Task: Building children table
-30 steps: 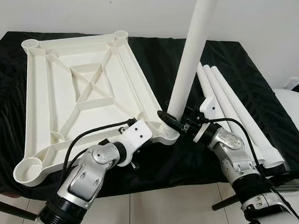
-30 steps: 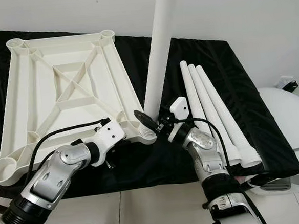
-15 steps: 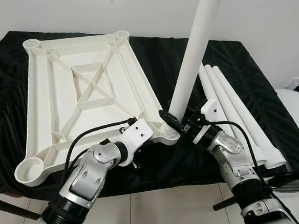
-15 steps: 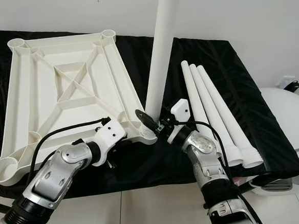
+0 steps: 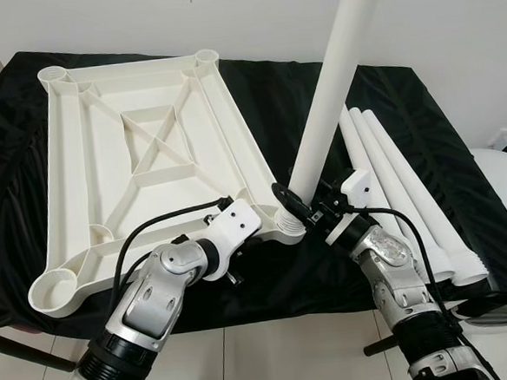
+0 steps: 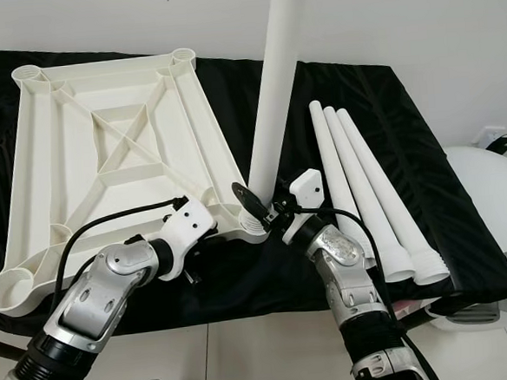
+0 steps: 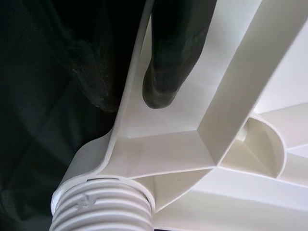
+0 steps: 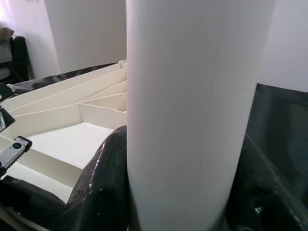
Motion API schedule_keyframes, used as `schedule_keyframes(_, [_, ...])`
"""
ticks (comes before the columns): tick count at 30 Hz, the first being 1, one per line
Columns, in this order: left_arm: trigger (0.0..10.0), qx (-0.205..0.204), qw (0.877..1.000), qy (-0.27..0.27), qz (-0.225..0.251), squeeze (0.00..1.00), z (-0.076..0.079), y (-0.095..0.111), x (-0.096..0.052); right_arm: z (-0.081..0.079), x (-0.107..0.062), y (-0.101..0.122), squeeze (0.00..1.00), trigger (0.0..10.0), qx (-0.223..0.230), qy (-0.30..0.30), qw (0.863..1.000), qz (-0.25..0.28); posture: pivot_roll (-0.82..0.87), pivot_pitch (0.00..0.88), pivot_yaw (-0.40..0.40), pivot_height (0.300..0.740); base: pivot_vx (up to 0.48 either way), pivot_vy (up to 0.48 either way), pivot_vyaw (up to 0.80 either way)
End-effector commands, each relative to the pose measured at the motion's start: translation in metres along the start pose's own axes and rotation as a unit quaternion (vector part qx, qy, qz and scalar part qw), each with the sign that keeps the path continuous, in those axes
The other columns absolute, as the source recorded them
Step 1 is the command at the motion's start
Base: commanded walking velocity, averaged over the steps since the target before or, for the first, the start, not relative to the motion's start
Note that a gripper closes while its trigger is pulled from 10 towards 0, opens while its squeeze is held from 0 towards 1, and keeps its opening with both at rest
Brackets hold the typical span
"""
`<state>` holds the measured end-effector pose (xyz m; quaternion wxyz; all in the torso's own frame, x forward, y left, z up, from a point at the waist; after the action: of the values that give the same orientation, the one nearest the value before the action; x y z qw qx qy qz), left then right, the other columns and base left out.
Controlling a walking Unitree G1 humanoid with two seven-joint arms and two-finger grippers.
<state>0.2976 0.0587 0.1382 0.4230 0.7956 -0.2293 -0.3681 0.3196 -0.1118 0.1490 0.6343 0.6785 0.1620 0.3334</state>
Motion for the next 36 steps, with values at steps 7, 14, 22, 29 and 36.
schedule_keyframes(7, [10.0,-0.019,0.997,0.075,0.010,0.00,-0.007,0.007,0.003,-0.004,-0.028,-0.053,0.00,10.0,0.042,-0.058,0.990,-0.123,-0.03,0.133,-0.068,0.740,0.000,0.000,0.00])
schedule_keyframes(14, [10.0,-0.022,0.996,0.082,0.011,0.00,-0.009,0.009,0.004,-0.007,-0.028,-0.051,0.00,10.0,0.038,-0.075,0.990,-0.117,-0.03,0.130,-0.068,0.740,0.000,0.000,0.00])
schedule_keyframes(22, [10.0,-0.024,0.996,0.086,0.012,0.00,-0.009,0.010,0.005,-0.012,-0.025,-0.048,0.00,10.0,0.037,-0.093,0.989,-0.107,-0.03,0.126,-0.068,0.740,0.000,0.000,0.00])
schedule_keyframes(29, [10.0,-0.025,0.996,0.087,0.014,0.00,-0.008,0.012,0.006,-0.017,-0.018,-0.042,0.00,10.0,0.036,-0.111,0.989,-0.090,-0.03,0.130,-0.069,0.740,0.000,0.000,0.00])
schedule_keyframes(36, [10.0,-0.026,0.995,0.090,0.015,0.00,-0.009,0.013,0.005,-0.022,-0.012,-0.036,0.00,10.0,0.034,-0.122,0.989,-0.076,-0.02,0.133,-0.071,0.740,0.000,0.000,0.00])
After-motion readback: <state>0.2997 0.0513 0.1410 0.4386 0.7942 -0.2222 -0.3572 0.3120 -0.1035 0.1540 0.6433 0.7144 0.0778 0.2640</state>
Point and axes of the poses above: a point about 5 cm out from each wrist's last joint towards the gripper, its own x axis pointing out of the wrist towards the gripper, its own y axis along the axis of the wrist's last joint, z = x × y, the point moved 2 cm from there along x, pointing out of the wrist towards the gripper, and after that the axes turned 5 degrees about x, right-handed, at the moved point
